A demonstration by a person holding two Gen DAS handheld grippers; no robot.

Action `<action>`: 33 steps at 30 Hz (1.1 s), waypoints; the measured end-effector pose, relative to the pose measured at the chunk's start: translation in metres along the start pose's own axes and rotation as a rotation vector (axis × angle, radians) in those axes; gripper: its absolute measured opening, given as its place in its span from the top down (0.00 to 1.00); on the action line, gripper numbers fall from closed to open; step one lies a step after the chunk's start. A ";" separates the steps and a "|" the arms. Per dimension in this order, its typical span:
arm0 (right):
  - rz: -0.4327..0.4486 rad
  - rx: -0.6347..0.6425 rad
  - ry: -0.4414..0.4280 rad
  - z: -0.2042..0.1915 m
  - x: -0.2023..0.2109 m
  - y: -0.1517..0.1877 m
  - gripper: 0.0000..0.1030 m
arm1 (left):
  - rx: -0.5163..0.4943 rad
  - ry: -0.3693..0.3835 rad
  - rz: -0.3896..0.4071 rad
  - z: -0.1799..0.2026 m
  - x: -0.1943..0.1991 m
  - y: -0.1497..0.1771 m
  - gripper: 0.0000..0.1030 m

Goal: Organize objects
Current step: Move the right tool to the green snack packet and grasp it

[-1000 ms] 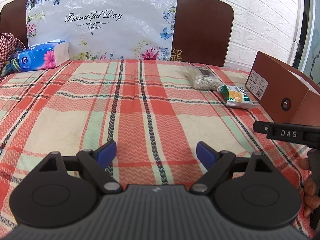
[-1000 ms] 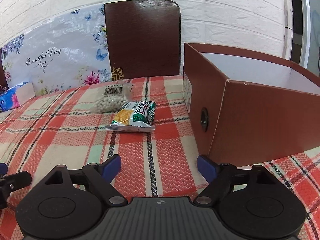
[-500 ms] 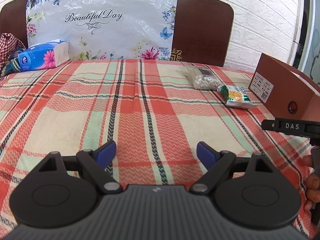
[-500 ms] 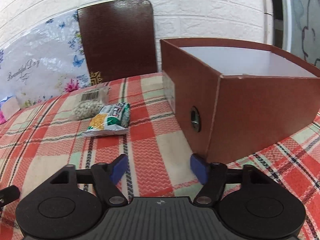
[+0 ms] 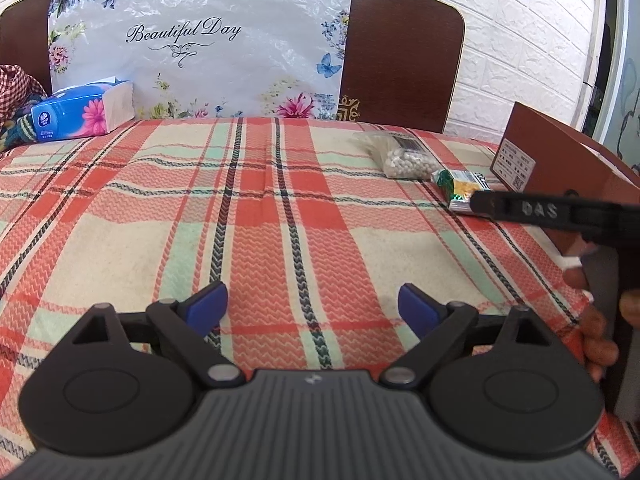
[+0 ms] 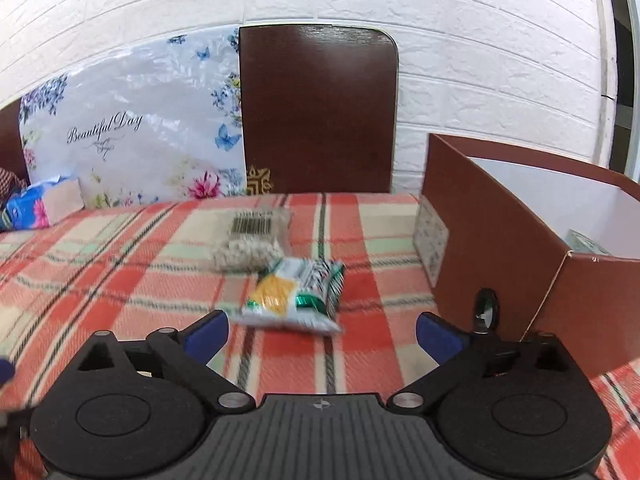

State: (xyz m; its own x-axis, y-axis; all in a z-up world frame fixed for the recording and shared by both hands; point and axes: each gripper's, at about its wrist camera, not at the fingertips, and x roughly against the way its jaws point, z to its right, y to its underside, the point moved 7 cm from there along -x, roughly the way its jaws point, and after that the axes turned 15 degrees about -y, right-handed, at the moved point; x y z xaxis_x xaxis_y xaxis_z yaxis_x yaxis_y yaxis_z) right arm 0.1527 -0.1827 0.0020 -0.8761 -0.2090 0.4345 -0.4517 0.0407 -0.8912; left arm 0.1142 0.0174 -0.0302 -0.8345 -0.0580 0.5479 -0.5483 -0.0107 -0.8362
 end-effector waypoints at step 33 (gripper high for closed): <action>-0.123 0.007 -0.045 -0.015 -0.031 0.011 0.52 | 0.006 0.011 -0.003 -0.001 -0.002 0.000 0.07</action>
State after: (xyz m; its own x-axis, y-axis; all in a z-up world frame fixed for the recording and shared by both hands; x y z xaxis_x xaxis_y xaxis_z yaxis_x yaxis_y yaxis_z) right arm 0.1726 -0.1610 -0.0191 -0.8058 -0.2553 0.5344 -0.5538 0.0051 -0.8326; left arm 0.1158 0.0187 -0.0309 -0.8333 -0.0470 0.5508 -0.5507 -0.0171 -0.8346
